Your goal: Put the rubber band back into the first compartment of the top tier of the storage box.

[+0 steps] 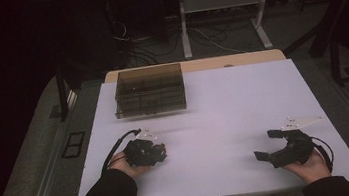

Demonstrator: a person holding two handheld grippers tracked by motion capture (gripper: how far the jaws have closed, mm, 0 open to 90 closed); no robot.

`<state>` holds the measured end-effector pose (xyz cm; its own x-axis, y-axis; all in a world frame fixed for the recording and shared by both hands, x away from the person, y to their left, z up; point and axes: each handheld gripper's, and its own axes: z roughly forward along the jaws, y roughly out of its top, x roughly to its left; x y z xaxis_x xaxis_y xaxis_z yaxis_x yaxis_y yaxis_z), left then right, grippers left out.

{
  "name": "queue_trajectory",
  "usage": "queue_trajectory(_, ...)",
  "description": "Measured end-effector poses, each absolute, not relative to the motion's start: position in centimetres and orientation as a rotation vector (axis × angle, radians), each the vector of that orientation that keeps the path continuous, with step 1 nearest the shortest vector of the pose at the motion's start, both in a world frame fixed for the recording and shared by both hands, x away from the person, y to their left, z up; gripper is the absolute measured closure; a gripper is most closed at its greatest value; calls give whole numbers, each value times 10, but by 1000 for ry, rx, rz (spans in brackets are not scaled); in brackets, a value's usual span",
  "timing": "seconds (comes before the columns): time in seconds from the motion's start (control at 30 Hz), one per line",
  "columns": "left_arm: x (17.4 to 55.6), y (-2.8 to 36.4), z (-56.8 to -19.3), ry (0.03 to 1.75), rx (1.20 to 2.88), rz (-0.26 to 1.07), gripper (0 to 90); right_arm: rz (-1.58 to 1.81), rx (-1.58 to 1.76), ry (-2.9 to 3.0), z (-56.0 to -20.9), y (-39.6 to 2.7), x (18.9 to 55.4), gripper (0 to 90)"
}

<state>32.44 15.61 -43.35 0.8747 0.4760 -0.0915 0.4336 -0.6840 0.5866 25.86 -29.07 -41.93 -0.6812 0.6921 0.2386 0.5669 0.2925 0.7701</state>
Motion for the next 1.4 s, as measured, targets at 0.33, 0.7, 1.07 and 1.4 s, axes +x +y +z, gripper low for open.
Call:
queue_trajectory(0.33,325,157,-434,656,2420,77,814,1344,1183,2407,-419,-291,259,5)
queue_trajectory(0.7,325,159,-431,637,2429,49,821,1347,1186,2405,-419,-291,258,5)
queue_trajectory(1.07,325,166,-421,649,2399,43,822,1347,1185,2405,-419,-291,258,5)
queue_trajectory(1.4,328,176,-414,657,2359,49,822,1347,1185,2404,-419,-291,258,5)
